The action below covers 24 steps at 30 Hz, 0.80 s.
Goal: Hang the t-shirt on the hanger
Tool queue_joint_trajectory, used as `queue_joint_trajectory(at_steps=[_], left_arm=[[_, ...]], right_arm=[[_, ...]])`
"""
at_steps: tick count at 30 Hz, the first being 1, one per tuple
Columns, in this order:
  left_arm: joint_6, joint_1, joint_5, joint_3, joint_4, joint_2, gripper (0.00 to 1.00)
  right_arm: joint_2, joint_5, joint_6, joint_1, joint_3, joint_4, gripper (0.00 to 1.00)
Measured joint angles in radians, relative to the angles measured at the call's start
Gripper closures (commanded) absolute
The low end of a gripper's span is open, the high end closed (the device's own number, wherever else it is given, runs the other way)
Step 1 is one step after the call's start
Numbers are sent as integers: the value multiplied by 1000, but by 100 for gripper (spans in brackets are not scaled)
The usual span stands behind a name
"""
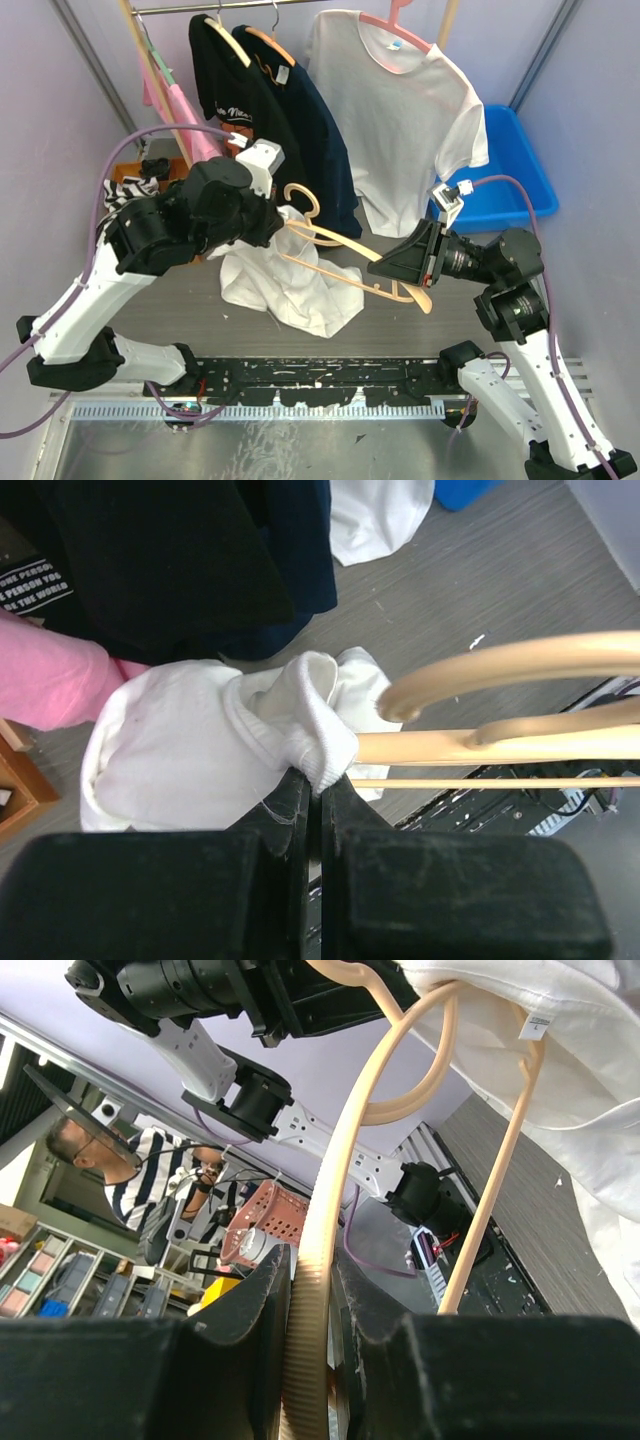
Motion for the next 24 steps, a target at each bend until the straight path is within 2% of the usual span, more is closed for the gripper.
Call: queue_joint_trajectory(at_steps=[8, 17, 24], left_arm=[[0, -25, -1, -9, 62, -18, 97], [0, -31, -20, -150, 181, -99, 94], [-1, -31, -27, -216, 253, -117, 87]], right_arm=[[2, 12, 23, 0, -27, 53, 99], [2, 58, 64, 28, -93, 131, 99], [-3, 155, 100, 139, -185, 226, 99]])
